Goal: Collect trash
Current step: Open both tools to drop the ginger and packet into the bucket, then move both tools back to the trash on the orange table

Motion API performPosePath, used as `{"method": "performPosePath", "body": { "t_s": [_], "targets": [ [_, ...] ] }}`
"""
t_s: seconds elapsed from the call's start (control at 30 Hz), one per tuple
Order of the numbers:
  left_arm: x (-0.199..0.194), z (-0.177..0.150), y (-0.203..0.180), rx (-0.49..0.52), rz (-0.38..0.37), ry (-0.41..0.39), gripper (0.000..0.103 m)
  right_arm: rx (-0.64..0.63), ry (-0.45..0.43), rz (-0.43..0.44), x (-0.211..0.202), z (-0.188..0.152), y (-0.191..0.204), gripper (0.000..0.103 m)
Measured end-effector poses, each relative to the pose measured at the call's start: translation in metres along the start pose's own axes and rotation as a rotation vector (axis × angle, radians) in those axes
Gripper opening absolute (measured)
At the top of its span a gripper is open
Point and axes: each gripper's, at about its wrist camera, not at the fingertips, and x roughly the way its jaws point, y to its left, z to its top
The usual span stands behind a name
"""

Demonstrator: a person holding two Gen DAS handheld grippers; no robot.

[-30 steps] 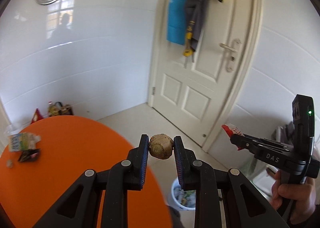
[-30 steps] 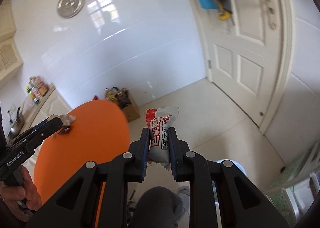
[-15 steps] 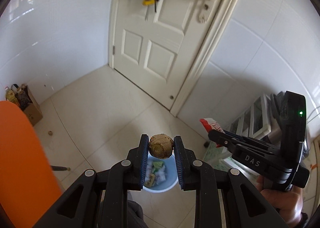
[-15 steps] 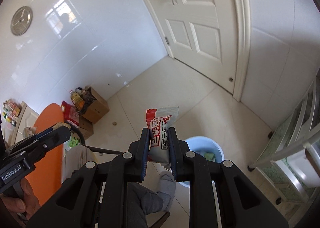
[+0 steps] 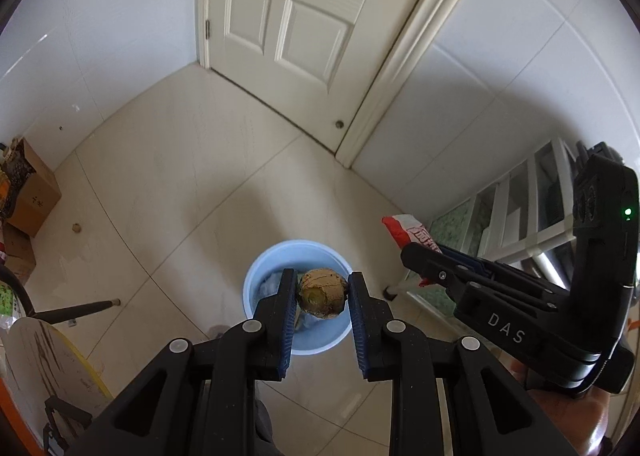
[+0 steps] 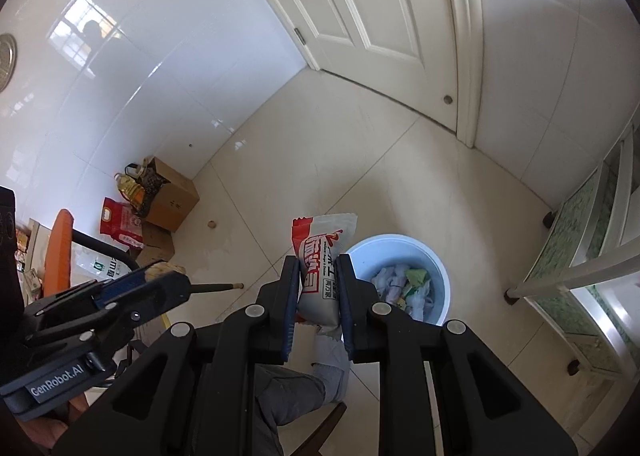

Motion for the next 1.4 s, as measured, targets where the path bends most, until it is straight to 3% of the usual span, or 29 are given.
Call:
{"method": "performPosePath", "body": {
  "t_s": [0.17,0.23,0.3,0.33,0.4,0.47,0.53,0.67,0.8,1.03,1.4],
  "targets": [
    [0.024,0.015,-0.004,-0.004,0.011,0.037,0.026,0.034,0.015,-0.004,0.012,0.003,-0.013,0.022],
    [0.030,0.019,-0.005,-0.005,0.025,0.040,0.050,0.048,0.018,-0.004,0.016,0.004,-0.017,0.024],
    [0.035,0.021,-0.006,-0.007,0.035,0.025,0.065,0.061,0.026,0.001,0.018,0.005,-0.022,0.029],
    [0.034,0.021,-0.006,-0.006,0.040,0.018,0.069,0.069,0.025,0.008,0.018,0.005,-0.024,0.035],
    [0.034,0.021,-0.007,-0.007,0.055,0.017,0.072,0.077,0.028,0.012,0.020,0.005,-0.026,0.057],
    [0.033,0.019,-0.008,-0.014,0.068,0.010,0.073,0.083,0.028,0.009,0.022,0.004,-0.027,0.069],
    [0.031,0.016,-0.008,-0.021,0.075,0.008,0.073,0.092,0.027,0.002,0.022,0.004,-0.027,0.074],
    [0.016,0.008,-0.011,-0.025,0.112,-0.020,0.079,0.101,-0.007,-0.044,0.016,0.002,-0.026,0.103],
    [-0.006,-0.005,-0.016,-0.035,0.156,-0.068,0.088,0.078,-0.001,-0.085,0.009,-0.002,-0.017,0.103],
    [-0.059,-0.038,-0.022,-0.057,0.172,-0.159,0.089,0.025,-0.053,-0.074,-0.022,-0.006,0.017,0.103],
    [-0.184,-0.127,0.007,-0.131,0.210,-0.378,0.093,-0.157,-0.176,-0.002,-0.095,-0.018,0.128,0.103]
  ]
}}
